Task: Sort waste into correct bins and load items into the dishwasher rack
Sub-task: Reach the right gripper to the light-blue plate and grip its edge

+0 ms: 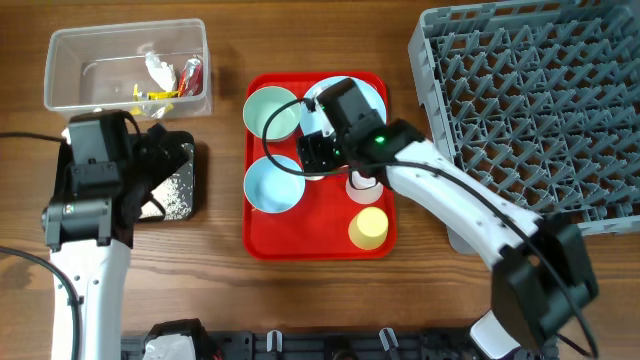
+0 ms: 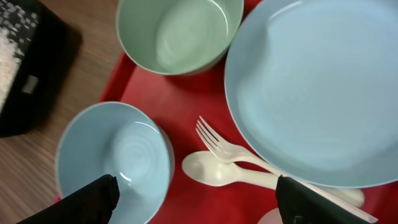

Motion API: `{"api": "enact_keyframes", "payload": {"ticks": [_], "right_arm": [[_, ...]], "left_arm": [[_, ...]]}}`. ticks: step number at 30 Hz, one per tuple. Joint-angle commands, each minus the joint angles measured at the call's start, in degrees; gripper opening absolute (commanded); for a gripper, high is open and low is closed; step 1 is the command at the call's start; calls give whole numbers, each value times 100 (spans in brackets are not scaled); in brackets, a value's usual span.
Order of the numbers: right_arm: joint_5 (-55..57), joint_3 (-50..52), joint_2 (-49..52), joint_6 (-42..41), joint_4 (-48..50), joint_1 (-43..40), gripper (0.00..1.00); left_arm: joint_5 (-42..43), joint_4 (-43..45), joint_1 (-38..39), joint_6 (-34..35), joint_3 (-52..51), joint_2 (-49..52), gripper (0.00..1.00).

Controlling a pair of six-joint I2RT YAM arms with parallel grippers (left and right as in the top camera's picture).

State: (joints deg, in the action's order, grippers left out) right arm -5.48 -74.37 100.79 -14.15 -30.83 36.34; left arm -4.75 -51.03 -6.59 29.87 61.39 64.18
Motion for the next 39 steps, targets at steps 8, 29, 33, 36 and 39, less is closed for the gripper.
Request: {"api": "enact_keyframes", "payload": {"ticks": [8,29,33,36,39], "right_arm": [[404,-573,68,-254,101,-1353,75],[160,-566,1663,-1449,-350,-1655,45],[162,-566,1792,-1451,-273,-1648,45],[162,-566,1816,-1449,-175,-1648,42],[164,-566,1816,-1449,-122,-1648,30]], "left_arm": [[109,-26,-157,61,50,389,100],[330,-98,-157,63,50,1117,100],[350,-98,-157,63,50,1117,100],[391,-98,-157,63,50,1117,100],[391,-98,-157,63,50,1117,100]]}}
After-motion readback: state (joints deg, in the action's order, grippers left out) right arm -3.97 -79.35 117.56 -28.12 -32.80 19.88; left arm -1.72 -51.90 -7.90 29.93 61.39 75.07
